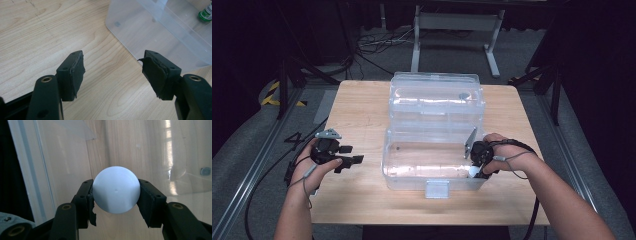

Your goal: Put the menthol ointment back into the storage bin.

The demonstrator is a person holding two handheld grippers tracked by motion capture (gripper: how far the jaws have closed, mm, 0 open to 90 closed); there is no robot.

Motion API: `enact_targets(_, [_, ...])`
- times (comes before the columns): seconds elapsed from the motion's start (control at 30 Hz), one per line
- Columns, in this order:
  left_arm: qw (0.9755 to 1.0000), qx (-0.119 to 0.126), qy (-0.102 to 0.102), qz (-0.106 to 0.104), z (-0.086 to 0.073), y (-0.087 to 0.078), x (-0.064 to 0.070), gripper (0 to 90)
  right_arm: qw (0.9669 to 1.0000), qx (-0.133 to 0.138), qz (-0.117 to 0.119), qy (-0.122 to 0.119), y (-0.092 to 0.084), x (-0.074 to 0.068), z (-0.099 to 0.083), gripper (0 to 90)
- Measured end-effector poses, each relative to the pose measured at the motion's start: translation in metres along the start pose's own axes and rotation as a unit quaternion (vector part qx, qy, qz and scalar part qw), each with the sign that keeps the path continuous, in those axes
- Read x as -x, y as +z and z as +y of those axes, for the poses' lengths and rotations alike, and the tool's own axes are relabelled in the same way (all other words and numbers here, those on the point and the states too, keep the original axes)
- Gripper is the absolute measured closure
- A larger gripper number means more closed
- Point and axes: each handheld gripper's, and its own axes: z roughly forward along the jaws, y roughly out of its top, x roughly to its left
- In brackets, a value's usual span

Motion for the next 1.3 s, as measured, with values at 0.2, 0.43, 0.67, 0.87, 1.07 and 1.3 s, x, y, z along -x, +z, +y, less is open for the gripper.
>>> enact_targets(0.2, [1.0000,0.003,-0.002,0.000,0.000,0.000,0.000,34.3,1.0000,-0.006,0.006,0.000,0.000,0.001,0.001,49.4])
enact_targets(0.43, [1.0000,0.004,-0.002,-0.002,-0.001,-0.001,0.000,34.3,0.9999,-0.003,0.011,-0.001,0.000,0.001,0.001,49.2])
enact_targets(0.67, [1.0000,0.006,0.000,-0.003,0.000,-0.002,0.001,34.2,0.9998,0.017,0.011,0.005,-0.005,-0.001,0.000,48.3])
enact_targets(0.87, [0.9999,0.012,0.002,-0.002,0.001,-0.004,0.003,34.3,0.9984,0.055,0.005,0.011,-0.021,-0.003,-0.004,48.0])
enact_targets(1.07, [0.9999,0.013,0.004,-0.007,0.003,-0.004,0.003,34.3,0.9959,0.088,-0.008,0.017,-0.034,-0.004,-0.006,47.5])
enact_targets(1.3, [0.9998,0.020,0.006,-0.006,0.005,-0.003,0.005,34.4,0.9935,0.109,-0.020,0.029,-0.046,-0.004,-0.006,47.4])
